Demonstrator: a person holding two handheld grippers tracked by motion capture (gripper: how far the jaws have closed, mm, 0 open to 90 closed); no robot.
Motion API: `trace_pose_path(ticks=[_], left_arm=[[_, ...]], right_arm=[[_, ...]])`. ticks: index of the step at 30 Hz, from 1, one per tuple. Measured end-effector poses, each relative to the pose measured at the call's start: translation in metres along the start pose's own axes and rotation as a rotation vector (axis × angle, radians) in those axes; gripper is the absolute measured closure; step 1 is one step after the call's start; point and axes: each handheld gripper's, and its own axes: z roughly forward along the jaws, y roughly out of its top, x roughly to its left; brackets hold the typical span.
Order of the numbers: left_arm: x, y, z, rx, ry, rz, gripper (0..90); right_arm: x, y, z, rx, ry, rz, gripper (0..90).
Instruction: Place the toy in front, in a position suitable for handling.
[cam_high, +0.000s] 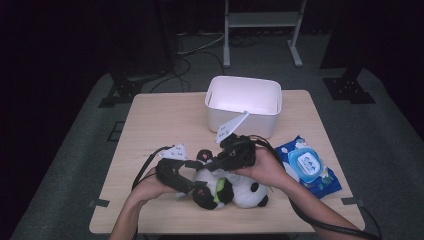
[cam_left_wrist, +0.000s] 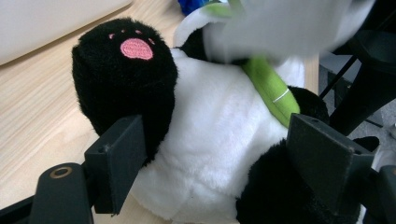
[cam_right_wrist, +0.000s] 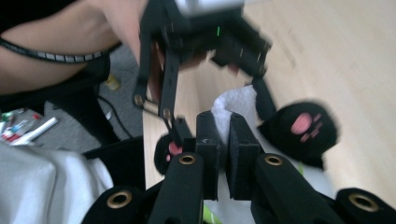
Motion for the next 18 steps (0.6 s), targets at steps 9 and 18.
trace_pose_path(ticks=[9,18], left_arm=[[0.0,-0.001,0.001,0.001,-0.005,-0.005,19.4],[0.0,0.0,0.0,0.005,-0.002,-0.002,19.4]], right_arm=[[-0.001,-0.019,0.011,0.034,0.001,0.002,62.4],[0.0,-0.026,-0.014,-0.014,-0.066,-0.013,52.3]])
